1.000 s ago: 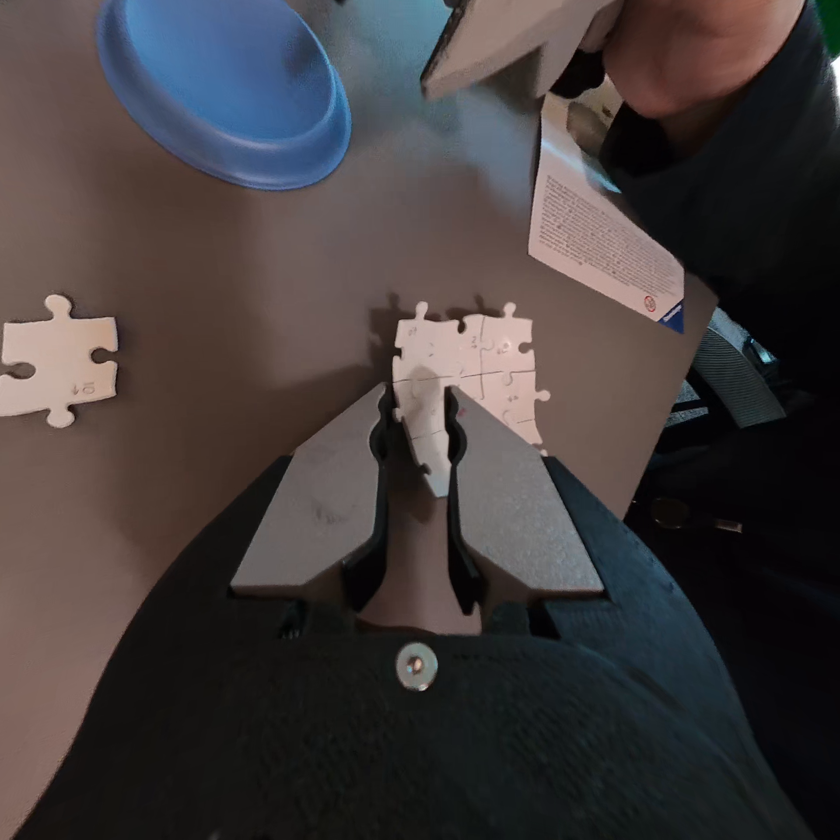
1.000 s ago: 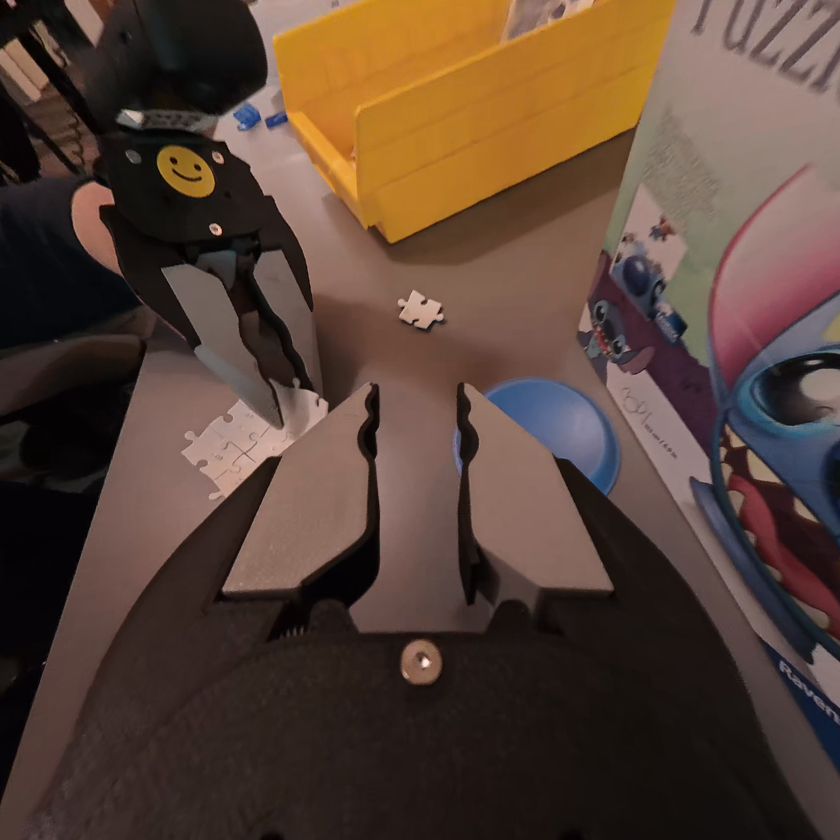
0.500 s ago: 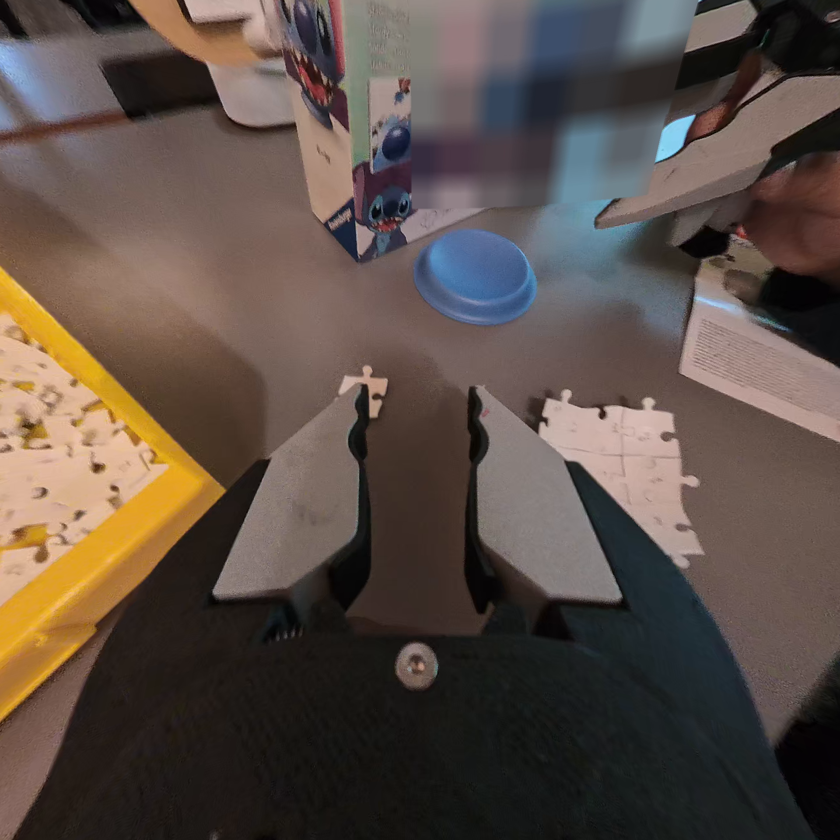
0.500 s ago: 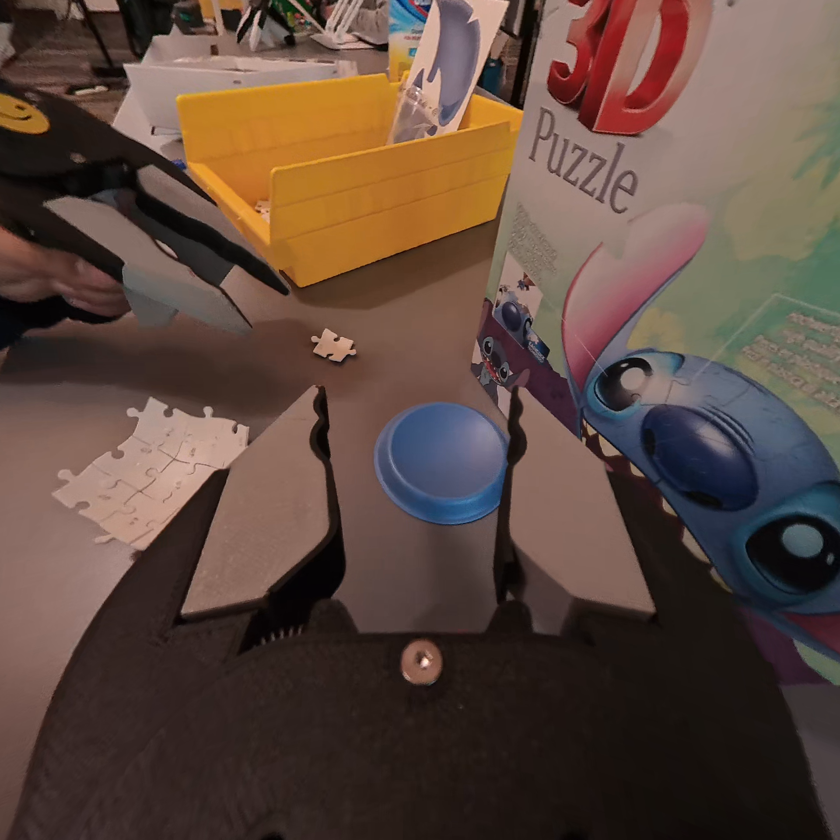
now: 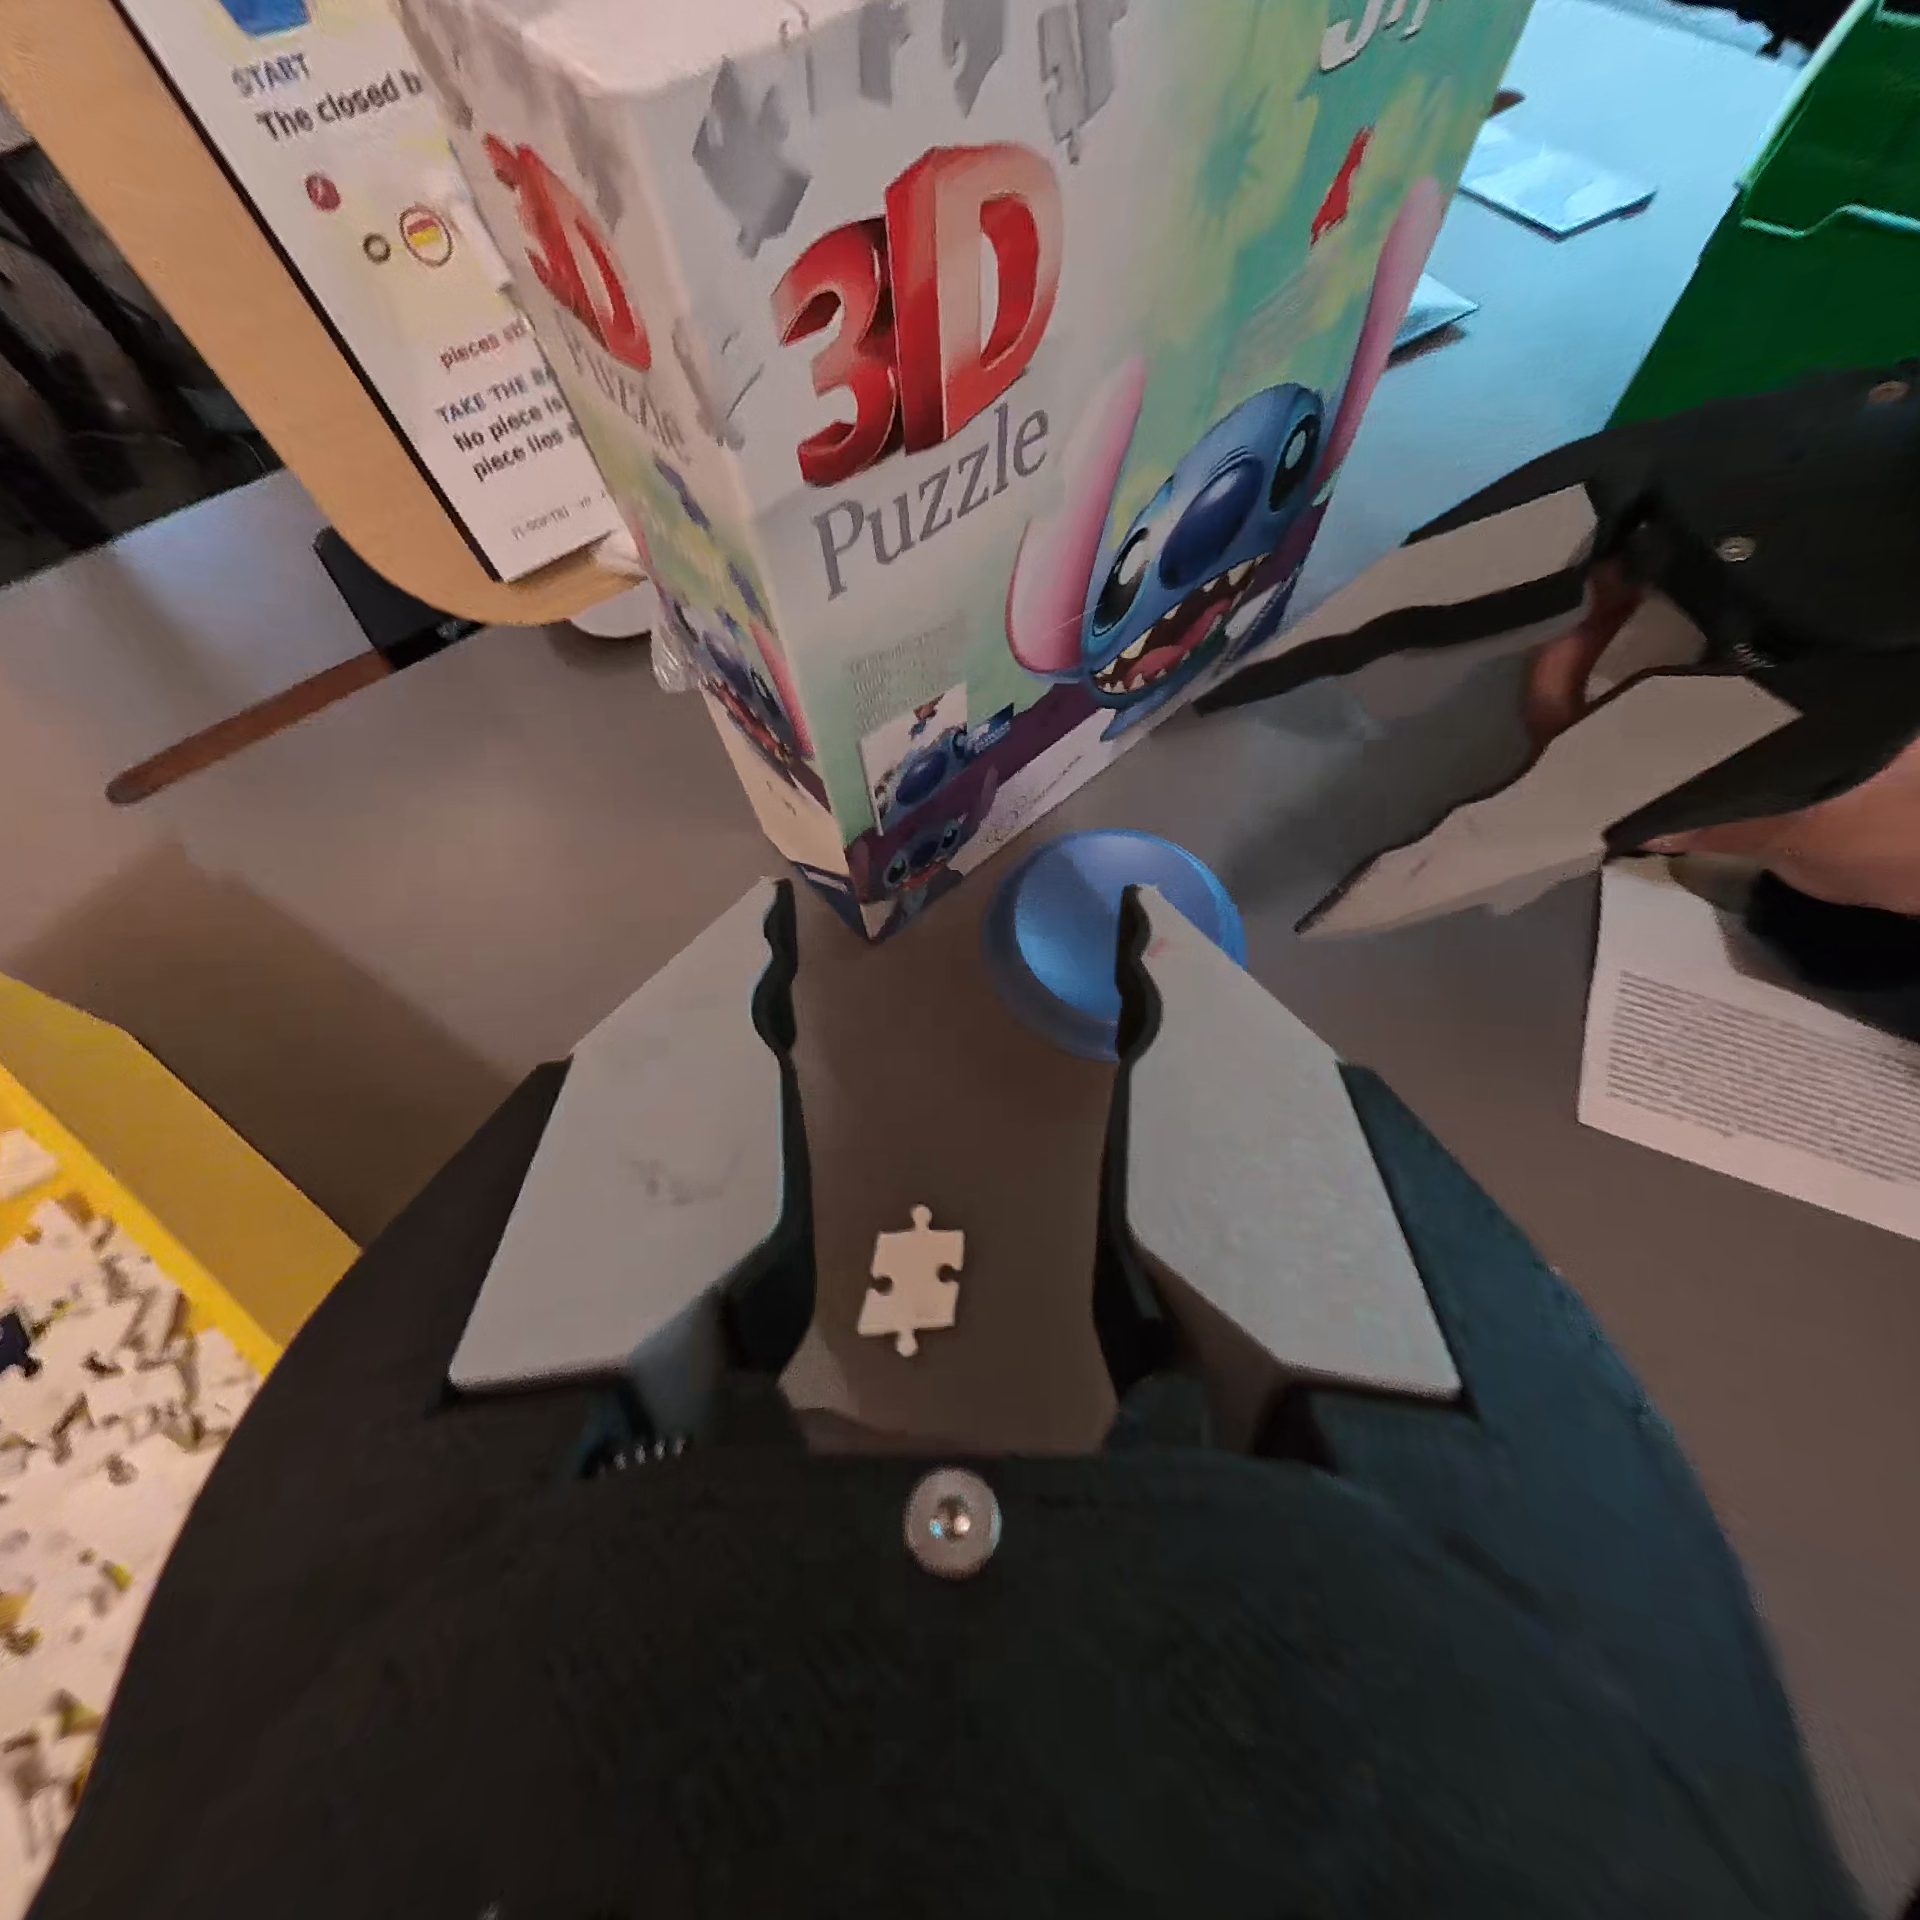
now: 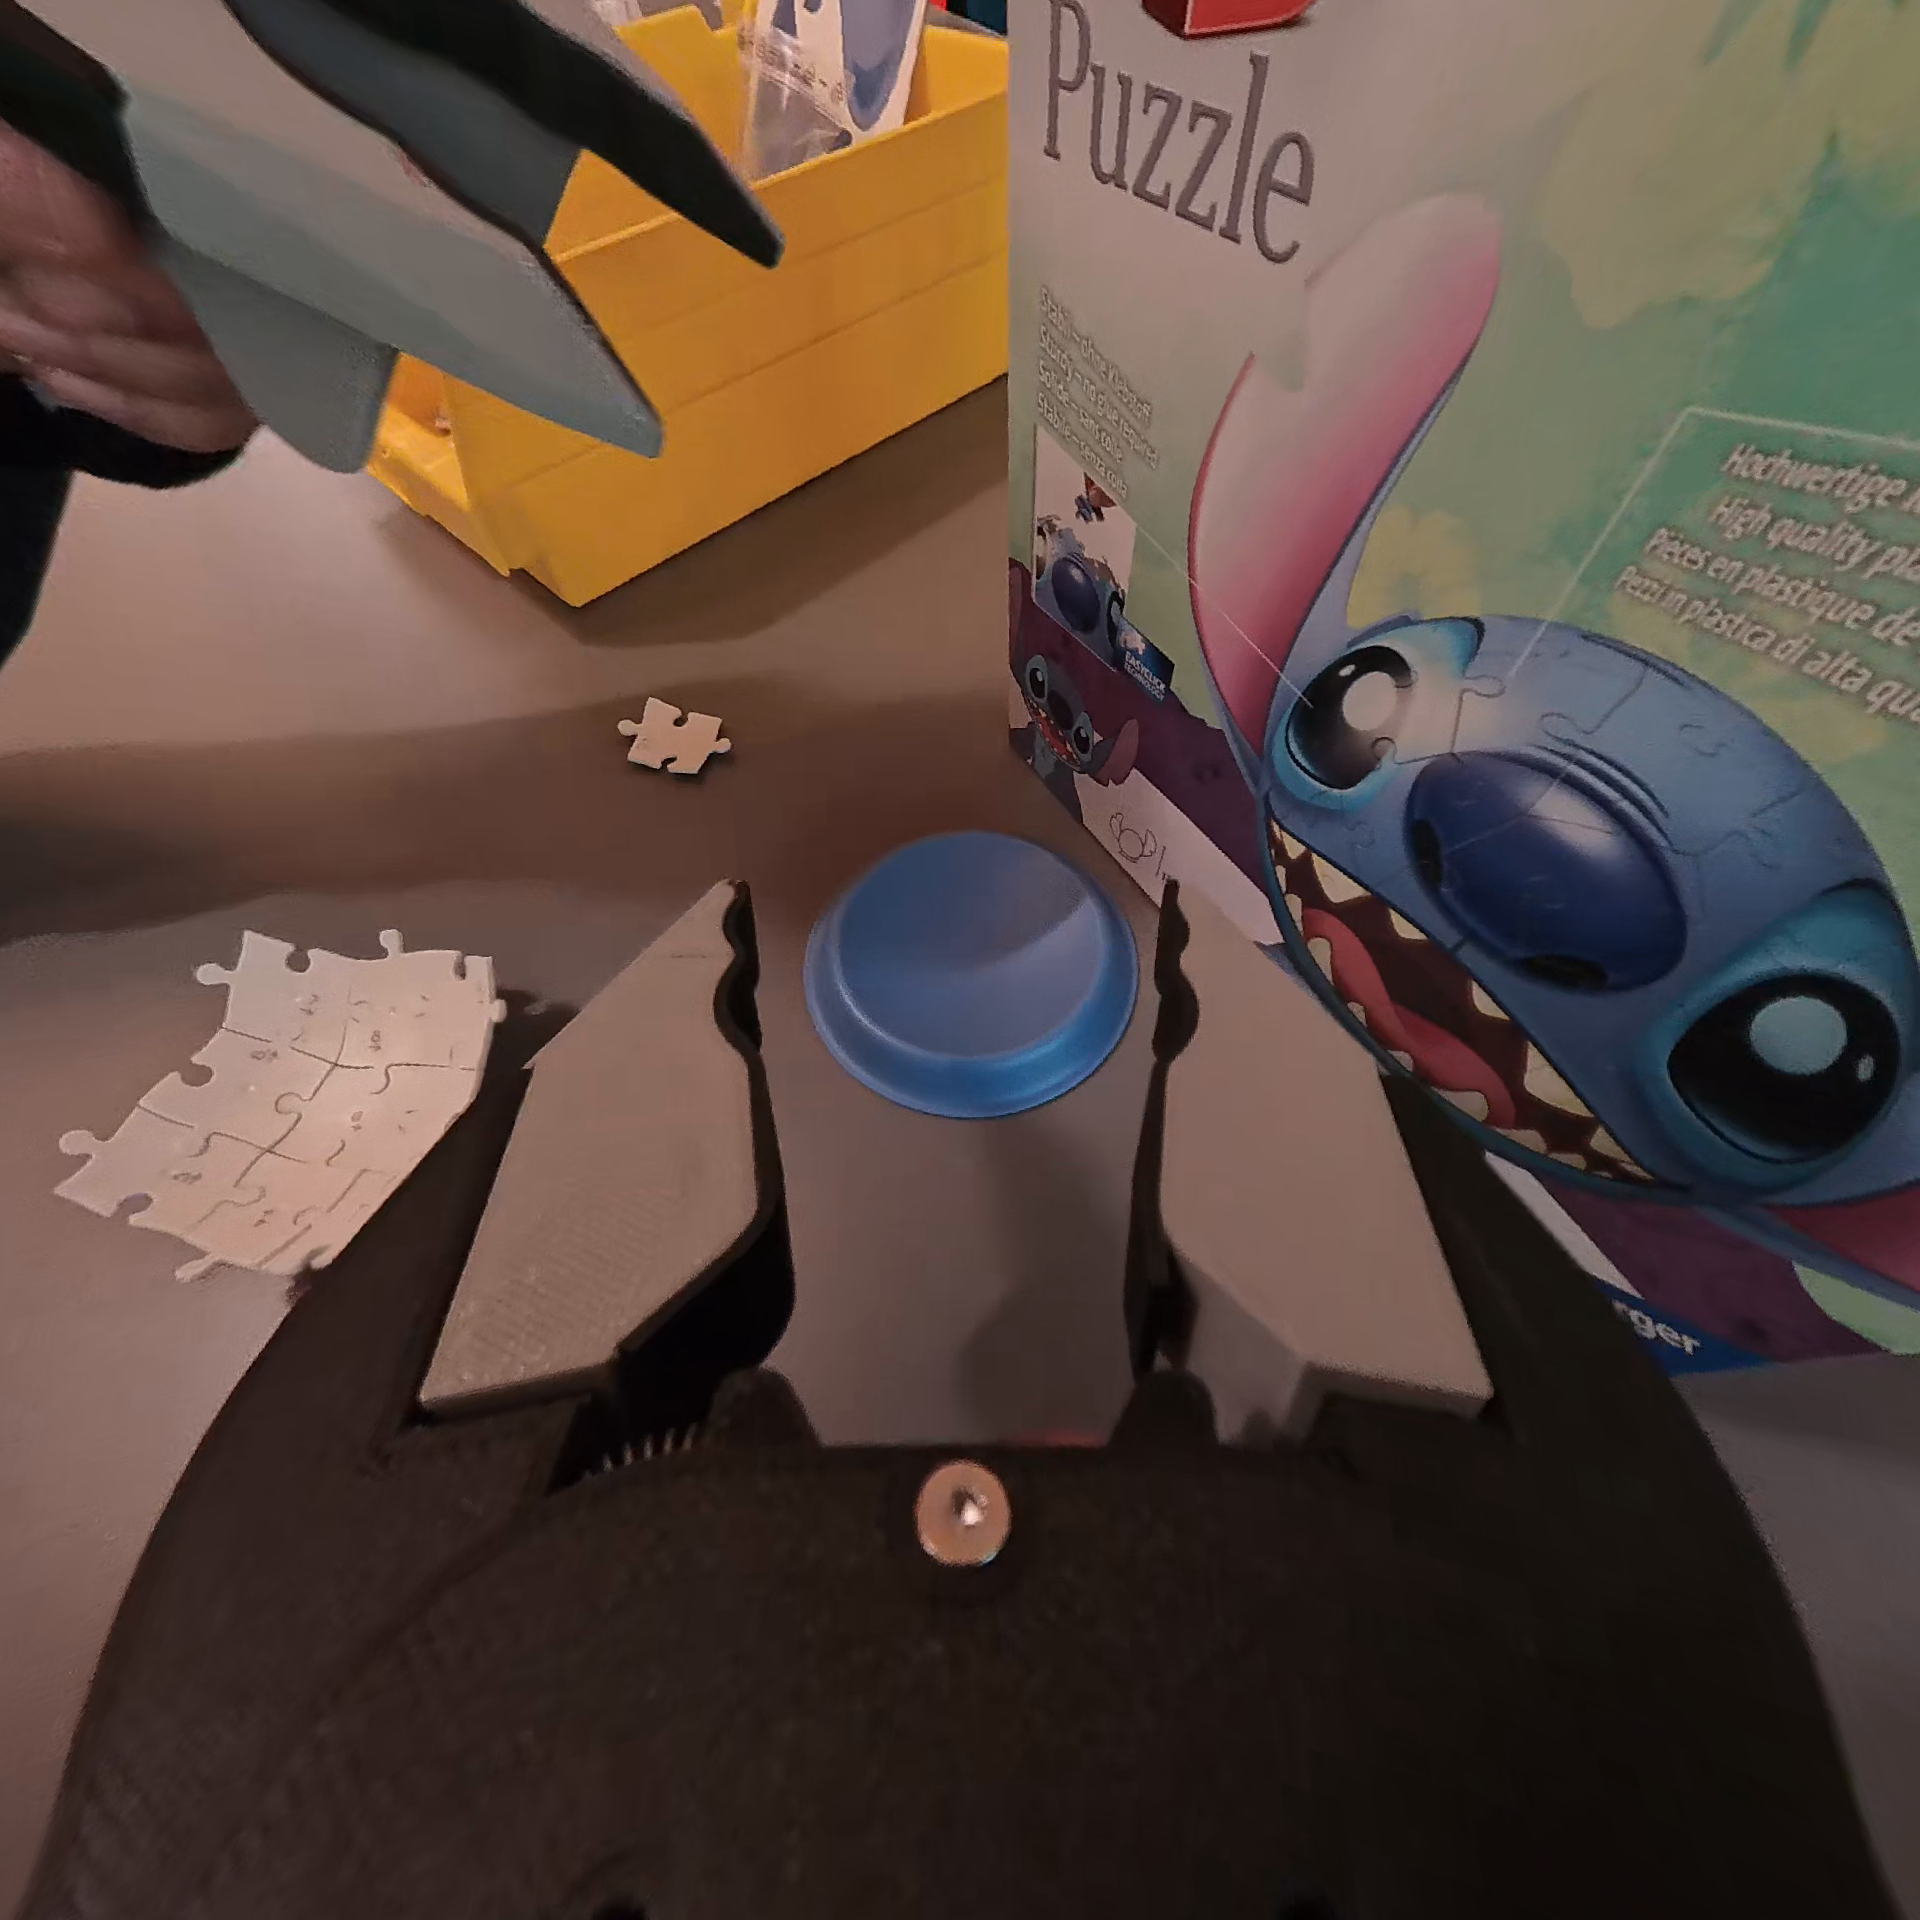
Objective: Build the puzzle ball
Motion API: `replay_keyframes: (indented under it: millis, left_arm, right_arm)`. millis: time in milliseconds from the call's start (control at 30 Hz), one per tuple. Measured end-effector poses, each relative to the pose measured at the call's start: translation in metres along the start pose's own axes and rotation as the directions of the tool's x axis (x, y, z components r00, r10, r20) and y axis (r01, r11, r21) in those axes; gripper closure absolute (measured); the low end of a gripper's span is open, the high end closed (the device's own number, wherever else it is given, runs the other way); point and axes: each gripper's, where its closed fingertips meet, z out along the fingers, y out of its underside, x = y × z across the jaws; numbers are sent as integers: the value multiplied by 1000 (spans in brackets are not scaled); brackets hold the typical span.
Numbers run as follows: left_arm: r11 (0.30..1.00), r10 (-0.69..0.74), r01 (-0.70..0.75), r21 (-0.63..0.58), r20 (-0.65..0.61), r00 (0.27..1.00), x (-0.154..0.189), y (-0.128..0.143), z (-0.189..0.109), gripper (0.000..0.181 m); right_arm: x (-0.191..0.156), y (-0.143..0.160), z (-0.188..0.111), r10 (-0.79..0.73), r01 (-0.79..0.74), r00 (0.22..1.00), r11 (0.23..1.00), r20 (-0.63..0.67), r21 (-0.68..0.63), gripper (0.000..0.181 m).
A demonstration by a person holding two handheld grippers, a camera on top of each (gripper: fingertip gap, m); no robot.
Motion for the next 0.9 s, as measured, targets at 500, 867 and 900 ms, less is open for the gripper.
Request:
replay_keyframes:
  millis: [500, 867, 900]
  left_arm:
    - [999, 10, -9, 43, -29, 1000, -4, 40, 38, 134]
    - [996, -86, 85, -18, -100, 991, -4, 56, 49, 136]
    - [995, -103, 100, -26, -107, 989, -4, 58, 50, 137]
  right_arm:
    - [6, -12, -11, 81, -80, 997, 994, 0, 70, 116]
    - [-11, -4, -1, 54, -56, 997, 998, 46, 32, 114]
    - [-16, -4, -1, 58, -61, 996, 997, 71, 38, 114]
